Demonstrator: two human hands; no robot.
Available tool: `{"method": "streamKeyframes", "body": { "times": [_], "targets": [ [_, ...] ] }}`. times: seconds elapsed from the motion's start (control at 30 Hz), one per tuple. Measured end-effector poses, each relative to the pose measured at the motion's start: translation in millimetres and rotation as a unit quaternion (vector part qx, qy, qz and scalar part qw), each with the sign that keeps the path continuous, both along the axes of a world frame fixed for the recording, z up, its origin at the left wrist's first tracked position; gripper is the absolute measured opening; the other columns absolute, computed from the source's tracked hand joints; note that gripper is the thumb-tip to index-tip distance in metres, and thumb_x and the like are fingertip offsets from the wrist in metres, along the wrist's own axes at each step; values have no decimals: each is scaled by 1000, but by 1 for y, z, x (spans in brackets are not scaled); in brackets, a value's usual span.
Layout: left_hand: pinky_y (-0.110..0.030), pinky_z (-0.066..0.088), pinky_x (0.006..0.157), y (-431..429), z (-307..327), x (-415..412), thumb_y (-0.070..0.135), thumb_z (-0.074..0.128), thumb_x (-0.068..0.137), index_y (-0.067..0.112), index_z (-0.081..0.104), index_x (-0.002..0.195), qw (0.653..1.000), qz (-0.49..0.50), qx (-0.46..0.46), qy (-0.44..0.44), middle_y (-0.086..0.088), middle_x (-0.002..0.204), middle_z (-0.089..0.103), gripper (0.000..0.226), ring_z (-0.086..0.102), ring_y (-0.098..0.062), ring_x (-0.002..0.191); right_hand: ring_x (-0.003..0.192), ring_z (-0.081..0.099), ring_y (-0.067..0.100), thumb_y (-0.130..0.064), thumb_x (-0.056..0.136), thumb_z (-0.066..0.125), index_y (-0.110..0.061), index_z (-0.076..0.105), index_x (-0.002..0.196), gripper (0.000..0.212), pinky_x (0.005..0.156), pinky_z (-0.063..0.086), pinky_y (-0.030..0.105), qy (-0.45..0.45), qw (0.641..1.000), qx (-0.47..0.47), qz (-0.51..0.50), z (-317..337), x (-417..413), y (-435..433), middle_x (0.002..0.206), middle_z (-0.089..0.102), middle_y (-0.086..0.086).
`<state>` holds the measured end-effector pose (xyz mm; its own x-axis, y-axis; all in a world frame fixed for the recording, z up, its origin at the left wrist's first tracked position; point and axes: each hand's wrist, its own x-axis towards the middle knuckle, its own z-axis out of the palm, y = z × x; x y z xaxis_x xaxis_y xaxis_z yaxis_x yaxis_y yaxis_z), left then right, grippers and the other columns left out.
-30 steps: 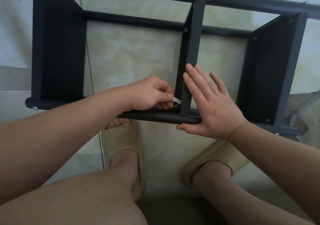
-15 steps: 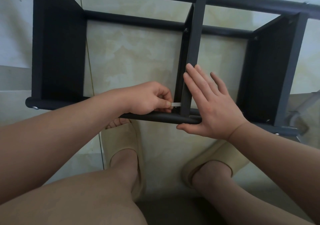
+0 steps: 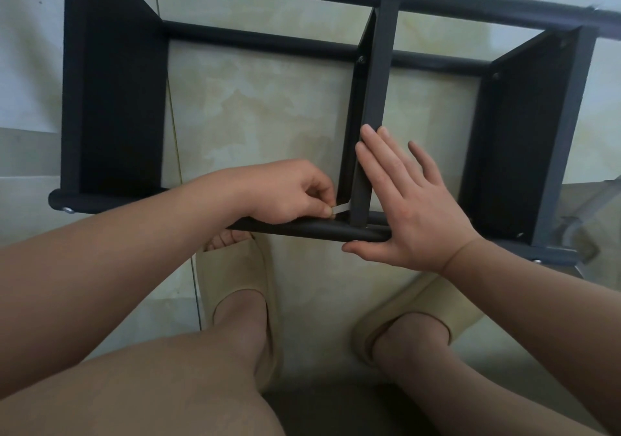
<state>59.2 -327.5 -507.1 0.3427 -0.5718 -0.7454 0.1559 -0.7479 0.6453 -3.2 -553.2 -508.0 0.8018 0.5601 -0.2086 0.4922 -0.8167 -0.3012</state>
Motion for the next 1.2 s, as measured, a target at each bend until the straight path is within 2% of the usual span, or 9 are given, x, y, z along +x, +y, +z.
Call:
{"method": "streamKeyframes", "body": {
  "times": [0.17, 0.27, 0.33, 0.37, 0.47, 0.53, 0.7, 1.0, 1.2],
  "targets": [
    [-2, 41, 65, 6, 3, 6, 26, 69, 92, 31, 76, 100, 993, -20, 23, -112, 20, 75, 68, 12, 62, 11, 74, 157, 2, 26, -82, 83, 48, -2, 16, 160, 115, 123, 16, 58, -3, 1000, 4, -2, -1, -1, 0, 170, 5, 12],
    [-12, 48, 75, 3, 6, 5, 24, 69, 92, 34, 72, 96, 989, -26, 2, -146, 19, 83, 68, 11, 63, 5, 80, 157, 3, 27, -81, 83, 50, -2, 17, 160, 115, 123, 17, 59, -6, 1000, 9, -3, -1, -1, 0, 170, 6, 12],
    [-12, 49, 75, -2, 7, 4, 21, 70, 92, 33, 69, 87, 993, 42, -31, -106, 16, 83, 69, 13, 63, 3, 79, 157, 4, 27, -81, 83, 50, -1, 18, 160, 115, 122, 18, 59, -9, 1000, 10, -3, -1, -1, 0, 170, 7, 13],
    [-14, 51, 77, -5, 6, 2, 19, 70, 92, 30, 69, 86, 992, 107, -46, -53, 14, 82, 69, 13, 64, 2, 77, 157, 4, 27, -81, 83, 50, -1, 18, 160, 115, 122, 18, 59, -11, 1000, 9, -3, -1, -1, 0, 170, 8, 13],
    [-26, 56, 79, -16, 4, -4, 19, 68, 94, 17, 68, 88, 944, 297, -45, 139, 4, 81, 68, 6, 66, -8, 78, 157, 4, 27, -81, 82, 51, -2, 18, 160, 116, 123, 18, 58, -9, 1000, 4, -2, 0, -1, 0, 170, 7, 12],
    [-27, 57, 75, -19, 0, -4, 19, 69, 94, 14, 66, 92, 920, 345, -33, 186, 0, 81, 70, 6, 68, -12, 79, 157, 4, 27, -81, 82, 52, -2, 18, 160, 116, 123, 18, 58, -7, 1000, 4, -3, 0, -1, 0, 170, 7, 12],
    [-21, 56, 64, -20, -2, -6, 13, 72, 91, 13, 69, 91, 909, 386, -52, 148, 1, 75, 73, 3, 71, -11, 73, 157, 2, 26, -81, 82, 50, -2, 19, 160, 116, 123, 17, 58, 0, 1000, 5, -5, 0, -1, 0, 170, 7, 12],
    [-27, 55, 72, -21, -3, -4, 18, 67, 96, 17, 69, 92, 893, 433, -63, 109, 0, 79, 76, 4, 72, -10, 75, 157, 2, 25, -82, 82, 50, -3, 17, 160, 116, 122, 18, 58, -3, 1000, 12, -6, -1, -1, 0, 170, 6, 11],
    [-25, 55, 72, -20, -2, -4, 19, 65, 97, 16, 70, 93, 914, 388, -55, 105, 3, 74, 75, 6, 71, -9, 75, 157, 2, 26, -82, 83, 50, -2, 17, 160, 116, 122, 19, 58, -6, 1000, 12, -5, -2, -1, 0, 170, 6, 11]
  ]
}}
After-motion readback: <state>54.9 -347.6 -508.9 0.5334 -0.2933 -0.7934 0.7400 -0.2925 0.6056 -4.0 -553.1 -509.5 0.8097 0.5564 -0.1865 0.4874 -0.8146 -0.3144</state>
